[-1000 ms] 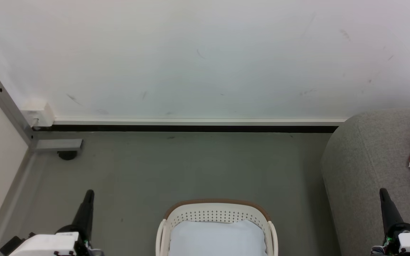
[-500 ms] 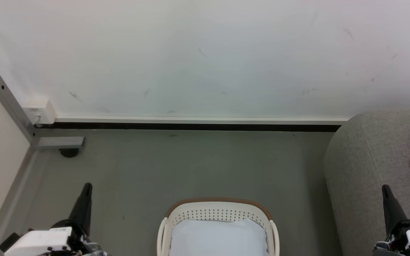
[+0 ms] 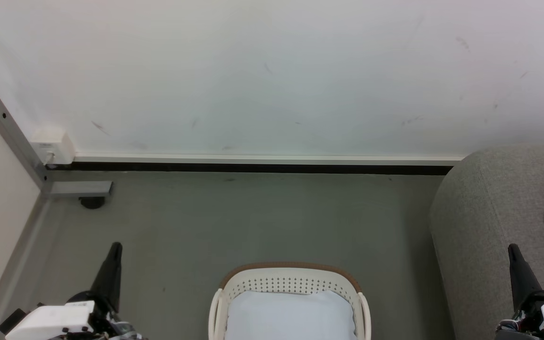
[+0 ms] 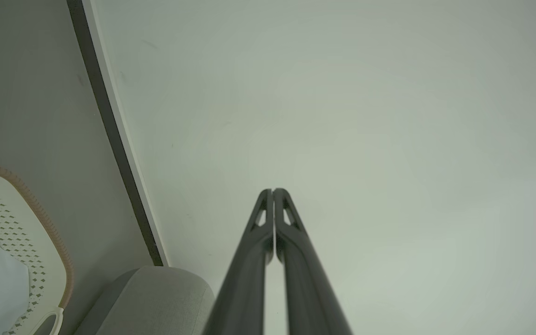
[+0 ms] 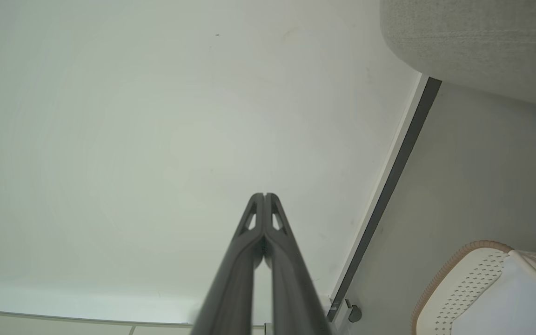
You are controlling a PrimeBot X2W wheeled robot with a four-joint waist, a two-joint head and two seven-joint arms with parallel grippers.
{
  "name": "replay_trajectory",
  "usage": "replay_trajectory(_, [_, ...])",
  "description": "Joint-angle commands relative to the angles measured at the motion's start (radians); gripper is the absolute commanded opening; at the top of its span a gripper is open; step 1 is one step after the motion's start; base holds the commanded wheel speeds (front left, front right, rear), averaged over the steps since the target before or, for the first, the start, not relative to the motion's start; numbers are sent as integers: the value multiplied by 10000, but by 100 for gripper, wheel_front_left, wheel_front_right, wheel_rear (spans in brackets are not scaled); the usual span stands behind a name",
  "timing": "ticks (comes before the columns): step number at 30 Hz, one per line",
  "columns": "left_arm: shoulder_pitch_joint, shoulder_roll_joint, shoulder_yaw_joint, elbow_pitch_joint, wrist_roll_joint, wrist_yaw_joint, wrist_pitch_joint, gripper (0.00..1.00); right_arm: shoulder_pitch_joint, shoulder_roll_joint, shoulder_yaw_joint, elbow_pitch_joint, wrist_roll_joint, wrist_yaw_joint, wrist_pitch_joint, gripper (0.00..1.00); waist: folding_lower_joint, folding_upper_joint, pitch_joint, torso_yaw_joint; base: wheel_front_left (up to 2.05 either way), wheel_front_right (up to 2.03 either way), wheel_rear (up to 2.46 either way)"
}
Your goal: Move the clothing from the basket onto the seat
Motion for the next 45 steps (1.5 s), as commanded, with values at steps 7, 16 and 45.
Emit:
replay_trajectory(7, [-76,14,34,-18,-127,-41,26,0,-90,-151,129,-47,153,-21,-142,0,0,-1,0,-1,0,0,0])
replay_trajectory(16, [-76,16,34,-19,-127,-41,26,0,-76,-266,273,-74,290,-21,-243,0,0,-1,1,-1,0,0,0])
replay_trajectory(45, [-73,16,32,-25,-128,-40,26,0,-33,-716,881,-186,841,-21,-733,0,0,-1,4,0,0,0,0])
